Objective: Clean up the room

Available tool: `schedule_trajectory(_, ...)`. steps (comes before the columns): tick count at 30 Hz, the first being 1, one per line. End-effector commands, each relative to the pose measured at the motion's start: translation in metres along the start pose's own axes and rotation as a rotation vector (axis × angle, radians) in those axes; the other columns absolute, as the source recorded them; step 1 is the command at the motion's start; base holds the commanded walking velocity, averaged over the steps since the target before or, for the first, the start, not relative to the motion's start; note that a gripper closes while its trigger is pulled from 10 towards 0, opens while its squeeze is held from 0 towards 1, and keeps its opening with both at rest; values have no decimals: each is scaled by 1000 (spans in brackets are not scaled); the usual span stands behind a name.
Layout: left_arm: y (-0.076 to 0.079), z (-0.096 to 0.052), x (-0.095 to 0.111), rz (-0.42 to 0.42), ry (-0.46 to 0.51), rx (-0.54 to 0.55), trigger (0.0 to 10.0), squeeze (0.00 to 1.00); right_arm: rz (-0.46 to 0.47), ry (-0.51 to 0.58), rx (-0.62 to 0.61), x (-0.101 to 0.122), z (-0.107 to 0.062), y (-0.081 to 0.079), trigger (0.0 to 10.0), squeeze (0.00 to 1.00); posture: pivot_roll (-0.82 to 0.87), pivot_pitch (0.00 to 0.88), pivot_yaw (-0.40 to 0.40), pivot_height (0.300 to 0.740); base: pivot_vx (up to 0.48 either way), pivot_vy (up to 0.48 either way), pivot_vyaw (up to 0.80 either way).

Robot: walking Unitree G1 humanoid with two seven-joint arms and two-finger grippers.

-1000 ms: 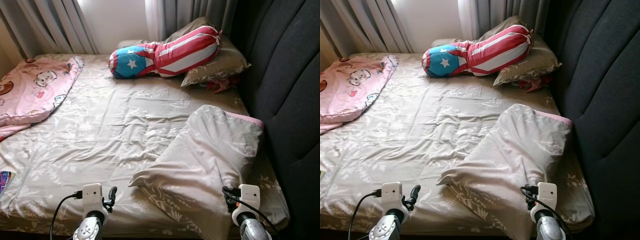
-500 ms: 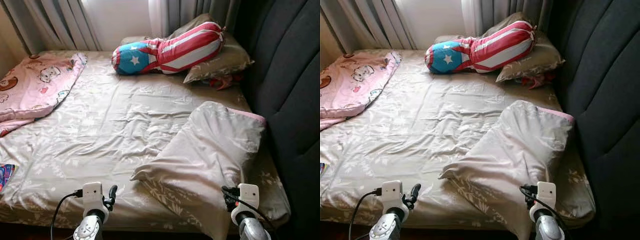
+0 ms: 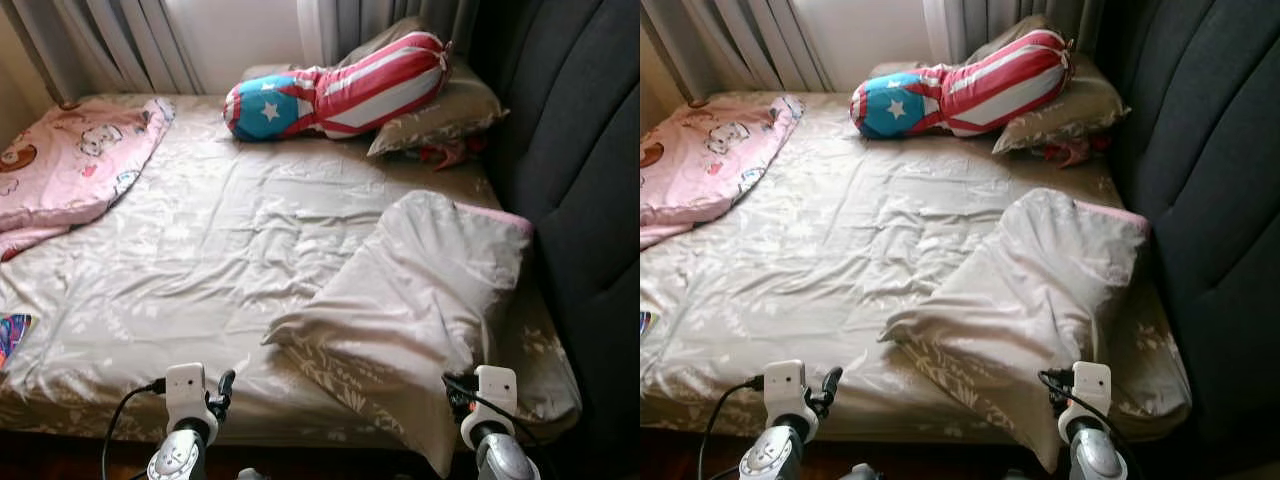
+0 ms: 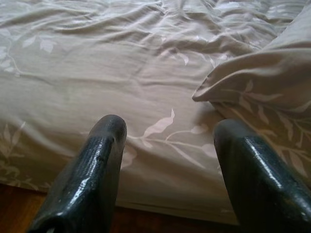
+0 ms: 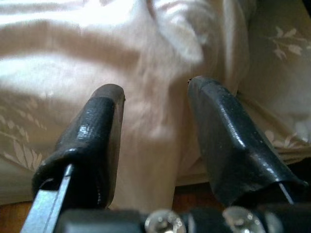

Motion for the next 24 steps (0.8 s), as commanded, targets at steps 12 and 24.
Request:
schedule_trajectory(12,-2,1,1,-9,-6,5,10000,0,17,52,-30,12,2,5,10000,0,-121,70,26,657,172,0,0)
schedule_trajectory(24,-3,1,1,-8,-5,6,10000,0,7,104,-43,28,7,13,10000,0,-119,71,27,657,271,0,0)
Point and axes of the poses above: a point about 5 cm out from each wrist's last joint towards the gripper, its own z axis pointing out of the wrist towards the gripper, its own x axis along the axis of the wrist's last joint, y = z × x, the point moved 6 cm from there along z, pointing out of the wrist towards the gripper, and after that the axes turned 12 degrees about -z, right-handed, at the moved point
